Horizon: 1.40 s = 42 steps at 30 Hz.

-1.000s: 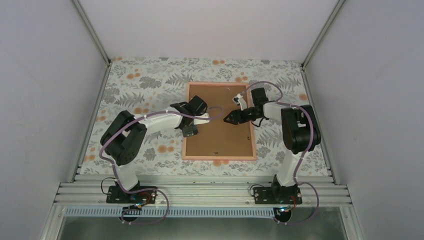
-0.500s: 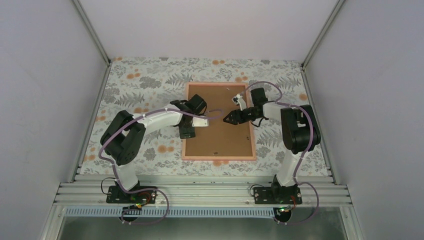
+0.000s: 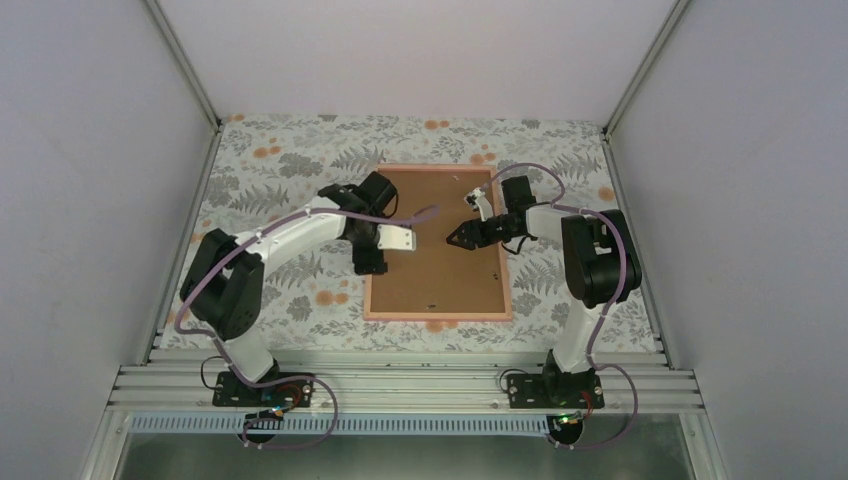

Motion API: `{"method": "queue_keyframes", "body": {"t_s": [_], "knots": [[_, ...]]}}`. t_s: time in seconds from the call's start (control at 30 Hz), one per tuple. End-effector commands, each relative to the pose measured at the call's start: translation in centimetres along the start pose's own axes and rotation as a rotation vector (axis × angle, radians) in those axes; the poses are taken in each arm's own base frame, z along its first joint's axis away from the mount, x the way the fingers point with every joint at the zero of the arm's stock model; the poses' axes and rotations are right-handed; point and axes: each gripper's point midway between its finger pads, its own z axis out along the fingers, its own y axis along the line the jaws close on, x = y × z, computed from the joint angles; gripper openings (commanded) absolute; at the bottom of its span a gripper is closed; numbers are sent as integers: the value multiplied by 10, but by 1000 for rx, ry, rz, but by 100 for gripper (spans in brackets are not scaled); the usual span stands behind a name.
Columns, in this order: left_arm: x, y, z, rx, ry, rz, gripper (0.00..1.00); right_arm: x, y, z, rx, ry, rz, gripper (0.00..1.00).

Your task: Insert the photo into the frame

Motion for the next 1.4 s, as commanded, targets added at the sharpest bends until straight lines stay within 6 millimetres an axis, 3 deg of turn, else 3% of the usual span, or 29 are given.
{"method": "queue_keyframes", "body": {"t_s": [0.0, 0.27, 0.47, 0.73, 0.93, 1.2, 1.37], "knots": [[10, -50, -1, 170, -59, 170, 87, 31, -26, 11, 90, 81, 73, 59], [19, -40, 35, 162, 20, 59, 65, 32, -27, 9, 92, 79, 79, 59], [17, -22, 40, 63, 46, -3, 57, 33, -29, 9, 89, 77, 88, 58], [33, -18, 53, 24, 160, -9, 45, 33, -33, 7, 96, 71, 100, 54], [39, -27, 55, 42, 221, 2, 37, 34, -39, 5, 103, 65, 114, 52], [51, -38, 62, 83, 298, -9, 15, 34, -42, 4, 108, 63, 125, 51], [51, -41, 62, 106, 299, -19, 13, 34, -42, 5, 108, 63, 125, 50]]}}
